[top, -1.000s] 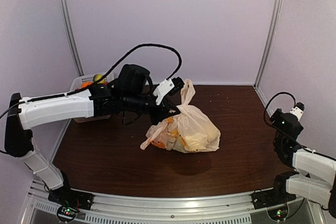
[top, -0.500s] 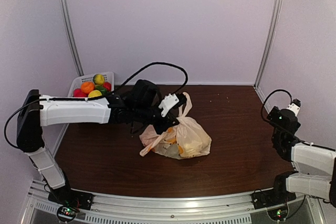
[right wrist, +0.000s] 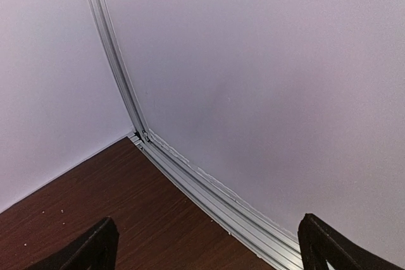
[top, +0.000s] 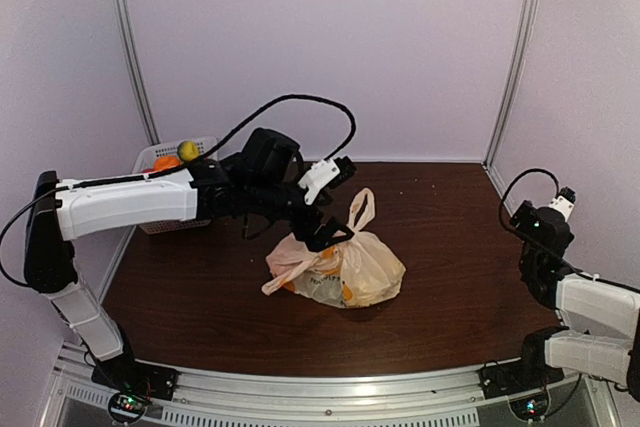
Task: Untie the knot of the plastic bag and take out the fruit
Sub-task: Place the takeout bag at the center of the board.
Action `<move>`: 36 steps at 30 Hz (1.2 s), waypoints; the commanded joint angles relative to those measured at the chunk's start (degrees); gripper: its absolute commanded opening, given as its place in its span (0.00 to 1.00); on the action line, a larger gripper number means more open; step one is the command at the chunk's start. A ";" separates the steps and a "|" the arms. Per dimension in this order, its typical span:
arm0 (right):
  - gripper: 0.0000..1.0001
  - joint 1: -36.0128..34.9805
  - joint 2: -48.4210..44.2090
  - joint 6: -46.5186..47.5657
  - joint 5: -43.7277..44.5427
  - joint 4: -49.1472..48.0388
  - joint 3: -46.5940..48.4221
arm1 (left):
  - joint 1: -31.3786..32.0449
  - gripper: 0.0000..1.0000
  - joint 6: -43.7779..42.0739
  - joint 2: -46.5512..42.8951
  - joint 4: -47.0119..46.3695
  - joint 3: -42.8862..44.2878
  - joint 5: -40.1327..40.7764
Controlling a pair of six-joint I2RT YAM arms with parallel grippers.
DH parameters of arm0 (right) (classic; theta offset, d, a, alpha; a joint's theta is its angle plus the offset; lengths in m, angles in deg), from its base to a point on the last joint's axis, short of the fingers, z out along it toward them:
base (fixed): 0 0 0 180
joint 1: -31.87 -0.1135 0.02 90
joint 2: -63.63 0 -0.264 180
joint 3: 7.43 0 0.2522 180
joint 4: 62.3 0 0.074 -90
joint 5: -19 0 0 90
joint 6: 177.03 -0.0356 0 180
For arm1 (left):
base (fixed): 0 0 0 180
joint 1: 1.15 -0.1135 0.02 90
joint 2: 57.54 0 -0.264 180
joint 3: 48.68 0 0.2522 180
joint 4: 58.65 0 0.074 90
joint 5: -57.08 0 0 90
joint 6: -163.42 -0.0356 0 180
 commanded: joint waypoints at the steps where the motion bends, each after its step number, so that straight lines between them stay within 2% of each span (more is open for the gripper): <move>1: 1.00 0.26 -1.07 0.01 0.14 0.79 -0.29 | -0.32 0.98 -3.47 -3.97 4.52 -0.67 -1.51; 6: 1.00 0.27 -0.97 0.14 0.06 0.77 -0.29 | -1.14 0.98 -5.03 -2.07 9.13 0.73 -1.87; 10: 1.00 0.27 -0.45 0.25 0.22 0.68 -0.03 | -2.89 0.95 -5.31 -0.99 11.76 2.48 -8.57; 13: 1.00 0.28 -0.01 0.33 0.14 0.55 0.27 | -3.76 0.93 -6.02 -0.10 14.51 3.92 -9.57; 23: 1.00 0.31 2.03 0.34 0.03 0.66 1.32 | -7.74 0.77 -7.49 3.75 21.04 6.64 -15.44; 27: 1.00 0.28 2.49 0.33 -0.05 0.99 1.63 | -8.10 0.64 -6.68 5.33 21.96 7.49 -13.62; 33: 1.00 0.31 2.57 0.07 -0.31 1.11 1.64 | -8.71 0.62 -5.18 6.29 20.77 7.23 -17.85; 36: 1.00 0.27 2.91 0.02 -0.23 1.42 1.89 | -8.71 0.51 -4.17 7.93 20.76 7.75 -19.17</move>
